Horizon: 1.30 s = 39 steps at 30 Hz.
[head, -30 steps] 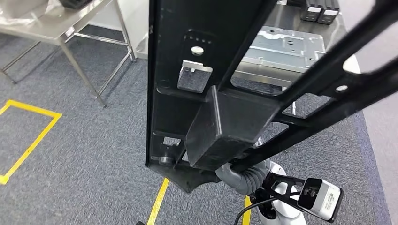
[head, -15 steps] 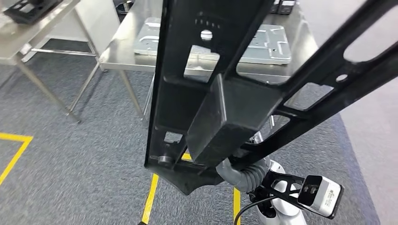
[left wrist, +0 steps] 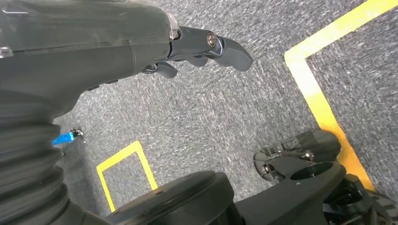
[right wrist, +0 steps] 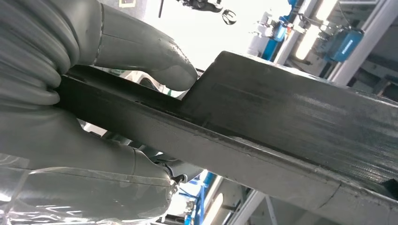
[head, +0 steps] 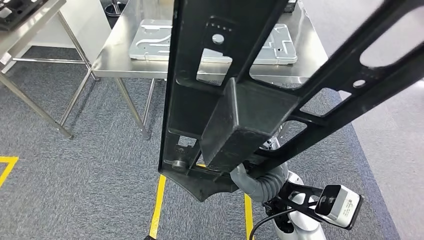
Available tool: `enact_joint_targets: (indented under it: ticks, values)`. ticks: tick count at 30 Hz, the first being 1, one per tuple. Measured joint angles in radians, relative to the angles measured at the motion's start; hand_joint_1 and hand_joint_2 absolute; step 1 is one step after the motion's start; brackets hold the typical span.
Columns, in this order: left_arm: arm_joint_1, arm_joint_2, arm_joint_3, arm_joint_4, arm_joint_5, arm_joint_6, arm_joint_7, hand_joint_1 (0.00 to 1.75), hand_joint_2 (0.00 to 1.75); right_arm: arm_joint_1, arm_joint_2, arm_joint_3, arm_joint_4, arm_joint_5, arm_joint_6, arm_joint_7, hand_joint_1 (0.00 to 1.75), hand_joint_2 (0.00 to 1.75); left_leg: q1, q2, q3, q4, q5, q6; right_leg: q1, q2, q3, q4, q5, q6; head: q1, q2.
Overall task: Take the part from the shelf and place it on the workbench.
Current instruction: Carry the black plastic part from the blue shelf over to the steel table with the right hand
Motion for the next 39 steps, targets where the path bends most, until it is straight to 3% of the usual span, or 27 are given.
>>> enact_joint_targets:
  ticks: [1, 4, 6, 9, 10, 11, 12, 14, 15, 16, 19, 21, 22, 24, 25, 26, 27, 29, 31, 34, 36, 37, 39]
  values:
    - [0.000, 0.000, 0.000, 0.000, -0.002, 0.000, 0.001, 0.00, 1.75, 0.000, 0.000, 0.000, 0.000, 0.001, -0.002, 0.000, 1.75, 1.75, -0.002, 0.000, 0.002, 0.000, -0.004, -0.006, 0.003, -0.001, 0.015, -0.028, 0.001, -0.005, 0.000, 0.000]
    - [-0.002, 0.000, 0.001, 0.000, -0.007, -0.002, 0.001, 0.00, 1.75, 0.000, 0.000, 0.000, -0.001, 0.005, -0.010, 0.001, 1.75, 1.75, -0.001, 0.003, 0.009, 0.000, -0.013, -0.024, 0.005, 0.002, 0.022, -0.037, -0.007, -0.024, -0.001, 0.000]
    - [-0.004, 0.000, 0.001, 0.000, -0.008, -0.003, 0.001, 0.00, 1.75, 0.000, 0.000, 0.000, -0.002, 0.008, -0.014, 0.002, 1.75, 1.75, 0.002, 0.004, -0.009, 0.050, -0.039, -0.031, 0.003, 0.002, 0.035, -0.043, -0.011, -0.039, -0.002, 0.000]
    - [-0.005, 0.001, 0.003, 0.000, -0.006, -0.004, -0.001, 0.00, 1.75, 0.002, 0.000, 0.000, -0.002, 0.011, -0.015, 0.004, 1.75, 1.75, 0.002, 0.004, -0.112, 0.242, -0.109, -0.035, 0.007, 0.001, 0.051, -0.045, -0.023, -0.053, -0.005, 0.000]
    - [-0.006, 0.001, 0.004, 0.000, -0.005, -0.004, -0.001, 0.00, 1.75, 0.003, 0.000, 0.000, -0.001, 0.012, -0.015, 0.004, 1.75, 1.75, 0.002, 0.004, -0.142, 0.286, -0.114, -0.035, 0.009, 0.001, 0.056, -0.045, -0.027, -0.054, -0.005, 0.000]
    - [-0.007, 0.001, 0.005, 0.000, -0.005, -0.004, -0.002, 0.00, 1.75, 0.003, 0.000, 0.000, 0.000, 0.012, -0.015, 0.004, 1.75, 1.75, 0.002, 0.004, -0.156, 0.293, -0.096, -0.035, 0.010, 0.003, 0.064, -0.045, -0.033, -0.054, -0.005, 0.000]
    - [-0.008, 0.001, 0.005, 0.000, -0.005, -0.004, -0.002, 0.00, 1.75, 0.003, 0.000, 0.000, 0.001, 0.012, -0.015, 0.005, 1.75, 1.75, 0.002, 0.004, -0.151, 0.260, -0.059, -0.033, 0.011, 0.005, 0.073, -0.044, -0.040, -0.054, -0.005, 0.000]
    - [-0.005, 0.001, 0.006, 0.000, -0.005, -0.004, -0.002, 0.00, 1.75, 0.003, 0.000, 0.000, 0.003, 0.012, -0.016, 0.005, 1.75, 1.75, 0.001, 0.003, -0.109, 0.134, 0.030, -0.024, 0.014, 0.011, 0.091, -0.043, -0.055, -0.049, -0.005, 0.000]
    - [-0.003, 0.001, 0.006, 0.000, -0.005, -0.004, -0.001, 0.00, 1.75, 0.002, 0.000, 0.000, 0.004, 0.012, -0.016, 0.005, 1.75, 1.75, -0.002, 0.003, -0.088, 0.079, 0.052, -0.019, 0.015, 0.013, 0.095, -0.041, -0.062, -0.045, -0.005, 0.000]
    - [-0.002, 0.002, 0.006, 0.001, -0.005, -0.004, -0.001, 0.00, 1.75, 0.002, -0.001, 0.000, 0.005, 0.012, -0.016, 0.006, 1.75, 1.75, -0.005, 0.003, -0.077, 0.047, 0.059, -0.013, 0.016, 0.015, 0.095, -0.040, -0.066, -0.039, -0.005, 0.000]
    - [-0.003, 0.001, 0.007, 0.001, -0.005, -0.004, -0.001, 0.00, 1.75, 0.001, -0.001, 0.000, 0.007, 0.012, -0.017, 0.006, 1.75, 1.75, -0.008, 0.003, -0.069, 0.027, 0.047, 0.001, 0.014, 0.014, 0.095, -0.041, -0.074, -0.022, -0.006, 0.000]
    - [-0.005, 0.000, 0.007, 0.000, -0.006, -0.004, -0.001, 0.00, 1.75, -0.002, -0.002, 0.000, 0.008, 0.012, -0.020, 0.005, 1.75, 1.75, -0.003, 0.003, -0.055, 0.016, 0.042, 0.013, 0.013, 0.010, 0.083, -0.004, -0.094, -0.012, -0.004, 0.000]
    - [-0.006, -0.001, 0.007, 0.000, -0.007, -0.004, -0.001, 0.00, 1.75, -0.003, -0.002, 0.000, 0.008, 0.012, -0.021, 0.005, 1.75, 1.75, -0.001, 0.003, -0.047, 0.012, 0.039, 0.018, 0.012, 0.009, 0.059, 0.044, -0.113, -0.007, -0.004, 0.000]
    - [-0.007, -0.001, 0.007, 0.000, -0.008, -0.004, 0.000, 0.00, 1.75, -0.001, -0.003, 0.000, 0.009, 0.012, -0.023, 0.005, 1.75, 1.75, -0.002, 0.004, -0.037, 0.011, 0.030, 0.024, 0.008, 0.008, -0.026, 0.181, -0.155, -0.002, -0.003, 0.000]
    - [-0.007, -0.001, 0.007, 0.000, -0.008, -0.004, 0.000, 0.00, 1.75, 0.001, -0.004, 0.000, 0.010, 0.012, -0.024, 0.005, 1.75, 1.75, -0.002, 0.004, -0.032, 0.011, 0.025, 0.024, 0.006, 0.008, -0.065, 0.231, -0.160, 0.000, -0.003, 0.000]
    - [-0.006, -0.001, 0.007, 0.000, -0.008, -0.004, 0.000, 0.00, 1.75, 0.002, -0.005, 0.000, 0.010, 0.012, -0.024, 0.005, 1.75, 1.75, -0.002, 0.003, -0.025, 0.011, 0.019, 0.024, 0.005, 0.007, -0.089, 0.248, -0.145, 0.002, -0.003, 0.000]
    - [-0.005, -0.001, 0.007, 0.000, -0.008, -0.004, 0.000, 0.00, 1.75, 0.003, -0.006, 0.000, 0.011, 0.012, -0.025, 0.005, 1.75, 1.75, -0.002, 0.003, -0.016, 0.011, 0.013, 0.022, 0.004, 0.007, -0.091, 0.224, -0.110, 0.002, -0.003, 0.000]
    - [-0.005, -0.001, 0.007, 0.000, -0.008, -0.004, 0.000, 0.00, 1.75, 0.002, -0.007, 0.000, 0.011, 0.012, -0.025, 0.005, 1.75, 1.75, -0.001, 0.001, 0.003, 0.010, -0.001, 0.016, 0.003, 0.004, -0.051, 0.099, -0.021, -0.003, -0.003, 0.000]
    - [-0.006, -0.001, 0.007, 0.000, -0.008, -0.004, 0.000, 0.00, 1.75, 0.001, -0.008, 0.000, 0.011, 0.012, -0.025, 0.005, 1.75, 1.75, -0.005, 0.000, 0.014, 0.010, -0.015, 0.005, 0.008, 0.002, -0.011, -0.002, 0.016, -0.011, -0.004, 0.000]
    - [-0.008, -0.001, 0.007, 0.000, -0.008, -0.004, 0.000, 0.00, 1.75, 0.001, -0.008, 0.000, 0.010, 0.012, -0.025, 0.005, 1.75, 1.75, -0.008, 0.002, 0.023, 0.002, -0.028, -0.012, 0.012, 0.006, 0.002, -0.026, 0.006, -0.027, -0.006, 0.000]
    - [-0.011, -0.001, 0.007, 0.000, -0.009, -0.004, -0.001, 0.00, 1.75, 0.000, -0.008, 0.000, 0.010, 0.012, -0.026, 0.005, 1.75, 1.75, -0.006, 0.004, 0.019, 0.031, -0.046, -0.020, 0.008, 0.007, 0.015, -0.035, 0.001, -0.040, -0.007, 0.000]
    - [-0.012, -0.001, 0.007, 0.000, -0.009, -0.004, -0.001, 0.00, 1.75, -0.001, -0.008, 0.000, 0.010, 0.012, -0.026, 0.005, 1.75, 1.75, -0.006, 0.005, 0.000, 0.074, -0.066, -0.023, 0.006, 0.006, 0.023, -0.038, -0.002, -0.047, -0.008, 0.000]
    - [-0.011, 0.000, 0.008, 0.000, -0.008, -0.005, -0.002, 0.00, 1.75, -0.001, -0.008, 0.000, 0.010, 0.012, -0.026, 0.005, 1.75, 1.75, -0.005, 0.005, -0.075, 0.207, -0.114, -0.027, 0.009, 0.004, 0.034, -0.039, -0.012, -0.056, -0.010, 0.000]
